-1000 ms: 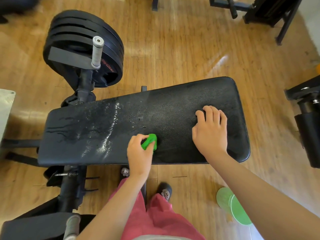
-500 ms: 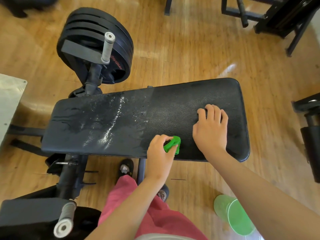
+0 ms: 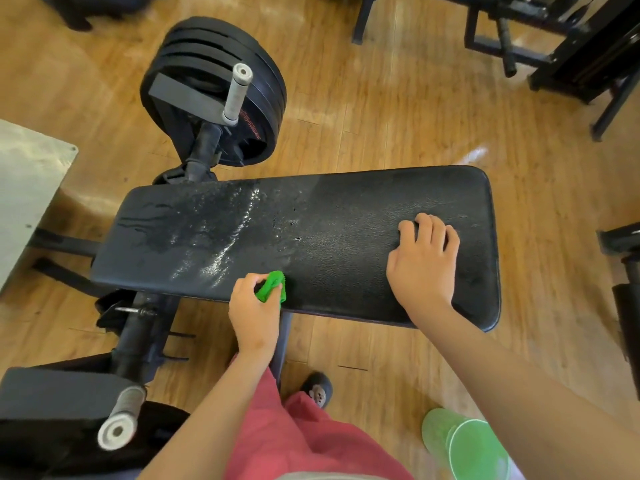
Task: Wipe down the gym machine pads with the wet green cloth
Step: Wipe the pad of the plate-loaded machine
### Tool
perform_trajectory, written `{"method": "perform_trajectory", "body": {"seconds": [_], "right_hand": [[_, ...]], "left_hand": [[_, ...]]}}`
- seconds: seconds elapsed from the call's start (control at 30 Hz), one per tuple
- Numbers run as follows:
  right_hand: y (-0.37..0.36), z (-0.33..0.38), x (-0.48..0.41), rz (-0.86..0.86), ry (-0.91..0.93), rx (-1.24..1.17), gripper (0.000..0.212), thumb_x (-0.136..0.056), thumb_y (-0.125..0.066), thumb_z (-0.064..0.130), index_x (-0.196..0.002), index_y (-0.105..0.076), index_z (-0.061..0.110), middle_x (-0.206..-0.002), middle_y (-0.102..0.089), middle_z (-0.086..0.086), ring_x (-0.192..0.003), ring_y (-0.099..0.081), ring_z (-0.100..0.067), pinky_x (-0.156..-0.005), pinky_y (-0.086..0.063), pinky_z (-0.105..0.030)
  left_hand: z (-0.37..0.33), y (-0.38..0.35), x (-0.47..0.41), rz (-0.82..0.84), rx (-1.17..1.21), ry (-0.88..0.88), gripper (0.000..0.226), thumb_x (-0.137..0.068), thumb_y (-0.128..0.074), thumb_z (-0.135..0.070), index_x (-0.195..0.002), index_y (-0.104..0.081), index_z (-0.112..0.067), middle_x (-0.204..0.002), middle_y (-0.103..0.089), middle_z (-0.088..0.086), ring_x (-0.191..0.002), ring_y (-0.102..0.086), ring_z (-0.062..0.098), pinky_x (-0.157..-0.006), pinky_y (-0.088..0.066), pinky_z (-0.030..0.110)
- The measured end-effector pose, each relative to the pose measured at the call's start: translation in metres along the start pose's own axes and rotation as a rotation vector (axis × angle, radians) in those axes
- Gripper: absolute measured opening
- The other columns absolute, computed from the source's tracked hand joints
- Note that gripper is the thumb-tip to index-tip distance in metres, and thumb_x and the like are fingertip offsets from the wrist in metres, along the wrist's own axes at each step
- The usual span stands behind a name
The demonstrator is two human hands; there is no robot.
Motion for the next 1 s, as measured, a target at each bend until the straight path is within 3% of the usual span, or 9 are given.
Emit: {"method": "perform_trajectory", "body": {"seconds": [0.17,0.33,0.57,0.67,0.77,0.9,1.0], "right_hand": [[0.0,0.0,0.0,-0.007,0.007,0.007,0.039,-0.088,-0.056,0.023,-0.123,-0.054,0.007,-0.134,-0.051,-0.019,-0.128,-0.043,-0.037,-0.109,-0.03,-0.053],[0.0,0.0,0.0,-0.01,0.014,0.003,0.038,-0.088,-0.056,0.023,-0.122,-0.055,0.007,-0.134,-0.051,-0.019,-0.128,-0.043,-0.037,-0.109,-0.031,-0.053],[0.0,0.0,0.0,-0.019,0.016,-0.002,0.037,-0.087,-0.054,0.022,-0.121,-0.055,0.007,-0.132,-0.052,-0.02,-0.127,-0.044,-0.037,-0.108,-0.032,-0.053],[0.0,0.001,0.0,-0.022,0.014,-0.007,0.037,-0.087,-0.055,0.022,-0.121,-0.055,0.007,-0.132,-0.052,-0.019,-0.127,-0.044,-0.037,-0.108,-0.032,-0.053],[0.0,0.001,0.0,-0.021,0.012,-0.006,0.037,-0.087,-0.056,0.021,-0.121,-0.056,0.007,-0.131,-0.052,-0.019,-0.126,-0.044,-0.037,-0.108,-0.032,-0.053],[-0.001,0.0,-0.001,-0.009,0.008,-0.011,0.038,-0.087,-0.057,0.021,-0.122,-0.055,0.007,-0.132,-0.052,-0.019,-0.128,-0.043,-0.037,-0.109,-0.031,-0.053],[-0.001,0.001,-0.001,-0.007,0.006,-0.01,0.038,-0.087,-0.057,0.021,-0.122,-0.055,0.007,-0.132,-0.051,-0.019,-0.128,-0.043,-0.037,-0.109,-0.031,-0.053]], "left_hand": [[-0.043,-0.031,0.05,0.111,0.164,-0.17,0.013,-0.078,-0.072,-0.014,-0.088,-0.064,-0.016,-0.087,-0.058,-0.006,-0.083,-0.056,0.009,-0.075,-0.043,0.024],[-0.046,-0.039,0.059,0.149,0.162,-0.282,0.013,-0.081,-0.069,-0.015,-0.092,-0.064,-0.014,-0.088,-0.054,-0.008,-0.086,-0.054,0.014,-0.075,-0.043,0.024],[-0.006,-0.016,0.03,0.0,0.118,-0.147,0.012,-0.085,-0.07,-0.015,-0.097,-0.065,-0.015,-0.092,-0.058,-0.009,-0.09,-0.053,0.014,-0.079,-0.038,0.018],[0.009,-0.006,0.013,-0.069,0.089,-0.089,0.011,-0.086,-0.068,-0.015,-0.097,-0.065,-0.013,-0.091,-0.058,-0.007,-0.089,-0.053,0.017,-0.078,-0.039,0.027],[0.022,0.003,-0.002,-0.122,0.076,-0.042,0.012,-0.087,-0.068,-0.015,-0.098,-0.064,-0.01,-0.092,-0.058,-0.005,-0.089,-0.052,0.017,-0.079,-0.037,0.026],[0.058,0.021,-0.031,-0.248,0.05,0.121,0.018,-0.086,-0.068,-0.017,-0.098,-0.062,-0.004,-0.094,-0.063,0.012,-0.09,-0.057,0.031,-0.083,-0.044,0.04],[0.063,0.026,-0.043,-0.217,-0.01,0.137,0.017,-0.088,-0.066,-0.015,-0.1,-0.062,-0.004,-0.097,-0.062,0.014,-0.091,-0.056,0.031,-0.08,-0.041,0.035]]}}
Point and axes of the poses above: each hand's wrist, its own x-axis away from the middle knuckle, its own y-axis out of the back of the hand, z = x × y, the point moved 4 cm from there along -x, towards the middle knuckle
